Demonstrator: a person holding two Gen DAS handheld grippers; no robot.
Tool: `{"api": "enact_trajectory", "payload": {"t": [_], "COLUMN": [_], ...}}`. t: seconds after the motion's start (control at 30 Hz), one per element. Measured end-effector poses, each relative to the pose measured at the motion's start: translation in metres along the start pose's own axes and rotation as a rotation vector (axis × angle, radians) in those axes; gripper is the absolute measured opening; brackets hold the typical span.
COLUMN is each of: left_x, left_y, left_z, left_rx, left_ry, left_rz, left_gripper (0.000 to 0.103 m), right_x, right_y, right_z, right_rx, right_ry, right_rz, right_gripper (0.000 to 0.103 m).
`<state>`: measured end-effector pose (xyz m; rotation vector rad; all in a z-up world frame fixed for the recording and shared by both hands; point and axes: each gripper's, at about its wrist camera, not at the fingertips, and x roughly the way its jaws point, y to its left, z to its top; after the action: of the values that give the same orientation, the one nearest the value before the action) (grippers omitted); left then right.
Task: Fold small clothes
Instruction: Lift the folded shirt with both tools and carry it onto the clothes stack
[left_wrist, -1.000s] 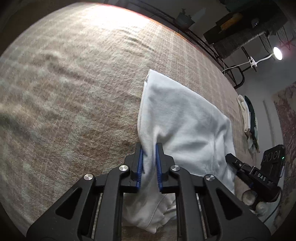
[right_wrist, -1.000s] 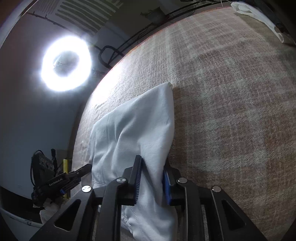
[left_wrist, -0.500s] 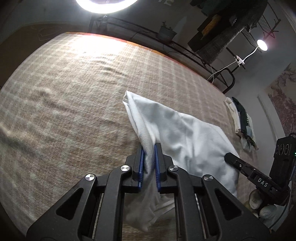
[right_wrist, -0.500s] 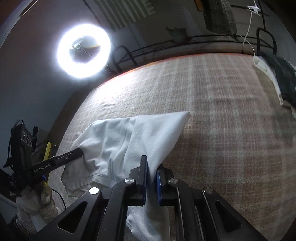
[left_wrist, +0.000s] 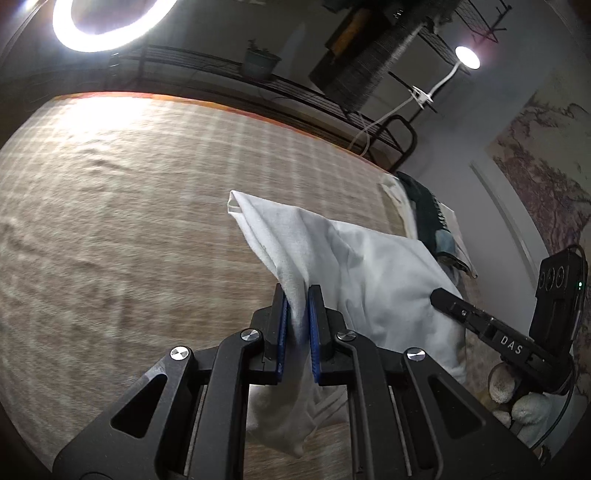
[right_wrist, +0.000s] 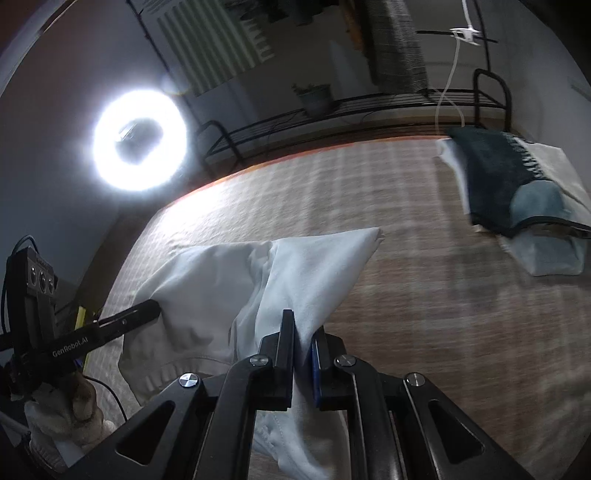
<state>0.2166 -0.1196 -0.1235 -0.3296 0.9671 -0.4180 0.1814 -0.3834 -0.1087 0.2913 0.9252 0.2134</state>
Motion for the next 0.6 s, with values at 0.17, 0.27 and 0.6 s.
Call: {"api": "enact_trajectory", "payload": {"t": [0.17, 0.27, 0.6], "left_x": [0.019, 0.036, 0.106], "left_y": [-0.039, -0.072, -0.19], "left_z": [0.014, 0.026, 0.065], "left_rx": [0.043, 0.076, 0.205], "left_ry": [-0.011, -0.022, -0.058], "left_rz": [-0.025, -0.045, -0.078], "left_gripper": [0.008, 0.008, 0.008], "right_x": [-0.023, -0.044, -0.088], "right_y": [-0.03, -0.054, -0.145], "right_z": [0.014, 0.022, 0.072], "right_rx": [-0.023, -0.027, -0.02], "right_ry": [-0.028, -0.066, -0.16], "right_rz": [-0.061, -0.092, -0.239], "right_gripper": [0.005, 0.005, 0.004]}}
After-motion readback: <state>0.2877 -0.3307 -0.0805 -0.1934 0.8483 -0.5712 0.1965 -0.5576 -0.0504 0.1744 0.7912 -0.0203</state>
